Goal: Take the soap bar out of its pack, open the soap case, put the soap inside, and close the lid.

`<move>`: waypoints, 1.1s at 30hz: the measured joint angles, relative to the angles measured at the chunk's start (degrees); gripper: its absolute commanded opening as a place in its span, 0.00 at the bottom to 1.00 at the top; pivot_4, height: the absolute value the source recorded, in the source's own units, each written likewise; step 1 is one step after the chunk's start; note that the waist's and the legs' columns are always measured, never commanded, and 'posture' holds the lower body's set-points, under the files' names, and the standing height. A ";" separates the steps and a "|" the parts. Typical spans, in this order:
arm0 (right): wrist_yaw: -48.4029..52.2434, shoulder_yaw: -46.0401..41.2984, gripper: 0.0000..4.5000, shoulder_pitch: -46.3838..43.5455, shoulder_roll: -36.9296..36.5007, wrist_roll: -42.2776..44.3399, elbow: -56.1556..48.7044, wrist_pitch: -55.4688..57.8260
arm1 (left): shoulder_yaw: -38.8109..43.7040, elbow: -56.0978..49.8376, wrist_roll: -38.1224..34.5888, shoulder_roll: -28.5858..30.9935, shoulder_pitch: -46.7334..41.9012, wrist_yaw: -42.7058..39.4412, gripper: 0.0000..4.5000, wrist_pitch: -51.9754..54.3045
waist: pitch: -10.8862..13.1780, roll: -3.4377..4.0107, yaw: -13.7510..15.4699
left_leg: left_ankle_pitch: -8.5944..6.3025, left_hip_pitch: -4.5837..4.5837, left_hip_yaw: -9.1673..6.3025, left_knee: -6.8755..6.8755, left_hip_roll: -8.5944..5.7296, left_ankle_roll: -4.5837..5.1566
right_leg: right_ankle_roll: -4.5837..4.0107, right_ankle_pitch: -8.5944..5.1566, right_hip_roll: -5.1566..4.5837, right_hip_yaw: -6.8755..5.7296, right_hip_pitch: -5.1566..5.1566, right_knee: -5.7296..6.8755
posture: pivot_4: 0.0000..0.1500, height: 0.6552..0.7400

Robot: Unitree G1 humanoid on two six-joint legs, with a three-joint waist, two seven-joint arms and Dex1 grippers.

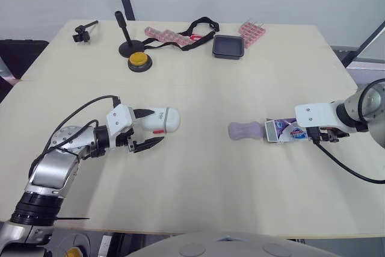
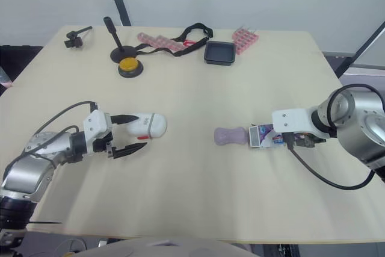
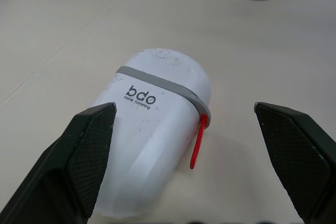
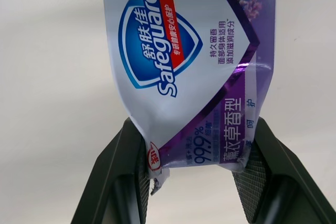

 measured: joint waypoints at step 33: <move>-23.20 -9.88 0.99 -4.99 10.80 10.87 0.59 39.93 | -2.89 5.78 1.12 -2.35 -6.35 -2.05 1.00 -2.13 | -0.03 0.11 1.91 | 0.02 0.12 0.02 0.03 -0.04 -0.03 | 0.00 0.01 0.00 0.01 0.02 -0.02 | 1.00 0.99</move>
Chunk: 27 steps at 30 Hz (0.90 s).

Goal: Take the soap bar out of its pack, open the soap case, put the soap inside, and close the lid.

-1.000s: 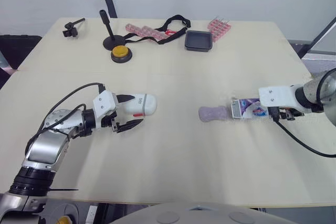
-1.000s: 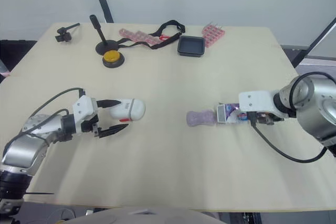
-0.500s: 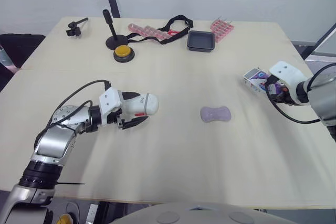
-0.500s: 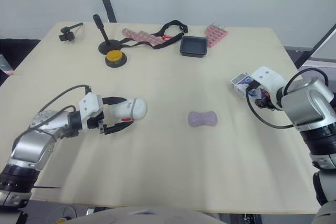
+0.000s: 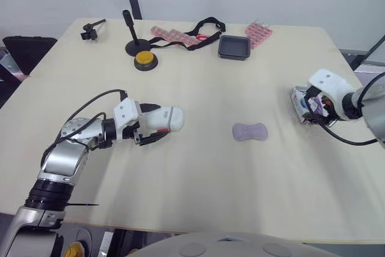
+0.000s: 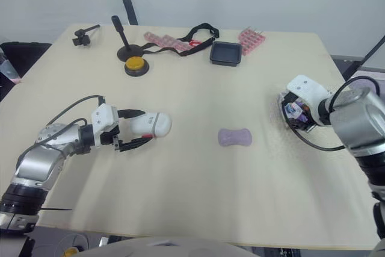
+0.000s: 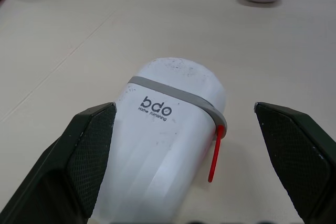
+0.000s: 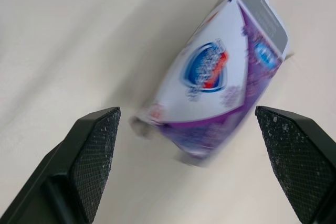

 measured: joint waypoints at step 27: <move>15.13 -7.34 0.99 10.18 17.70 24.65 -8.68 -46.04 | 4.18 -3.24 -2.97 6.76 2.85 -2.10 1.00 3.03 | -0.03 -0.05 -1.79 | -0.03 -0.02 -0.02 -0.07 -0.01 0.06 | 0.00 -0.01 -0.04 -0.07 0.01 -0.07 | 1.00 0.99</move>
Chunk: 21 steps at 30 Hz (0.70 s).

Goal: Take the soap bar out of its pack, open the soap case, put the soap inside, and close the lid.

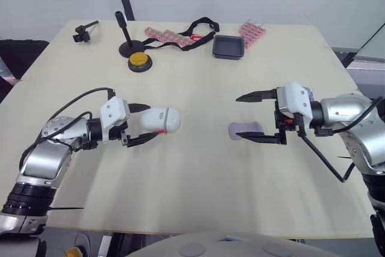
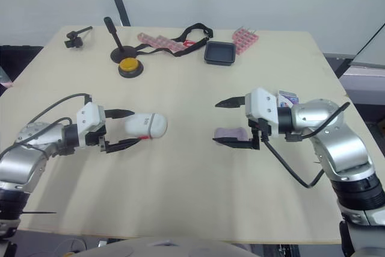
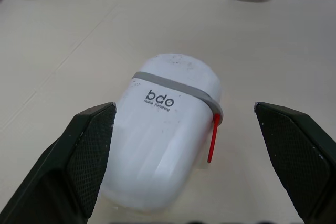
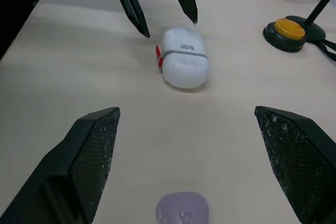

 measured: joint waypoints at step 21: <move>-5.44 7.07 0.99 3.16 3.04 -2.61 -3.29 -2.22 | -6.01 25.16 6.86 -0.54 -17.14 -12.67 1.00 -11.82 | 0.00 -0.01 0.27 | 0.01 0.16 -0.01 -0.01 -0.03 -0.02 | 0.01 0.01 -0.02 -0.01 0.01 -0.03 | 1.00 0.99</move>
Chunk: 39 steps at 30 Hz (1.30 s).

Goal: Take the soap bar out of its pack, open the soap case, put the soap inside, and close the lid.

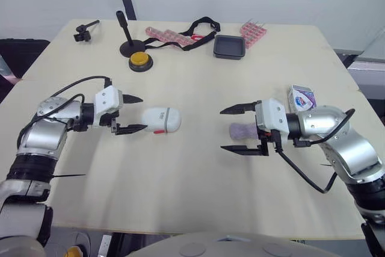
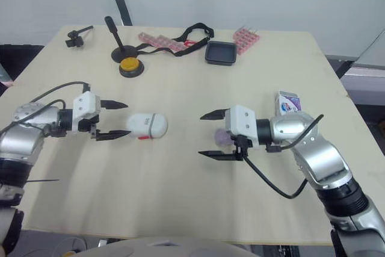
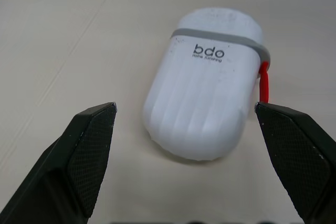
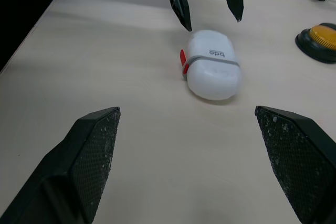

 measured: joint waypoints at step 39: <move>-8.21 -0.09 1.00 5.15 -1.52 -0.70 -7.29 3.79 | -8.80 21.68 9.43 -9.01 -12.73 -8.39 0.77 -17.61 | 0.00 -0.01 1.26 | -0.02 -0.21 -0.01 -0.03 0.00 -0.03 | 0.00 0.00 -0.01 0.01 0.06 -0.02 | 1.00 0.99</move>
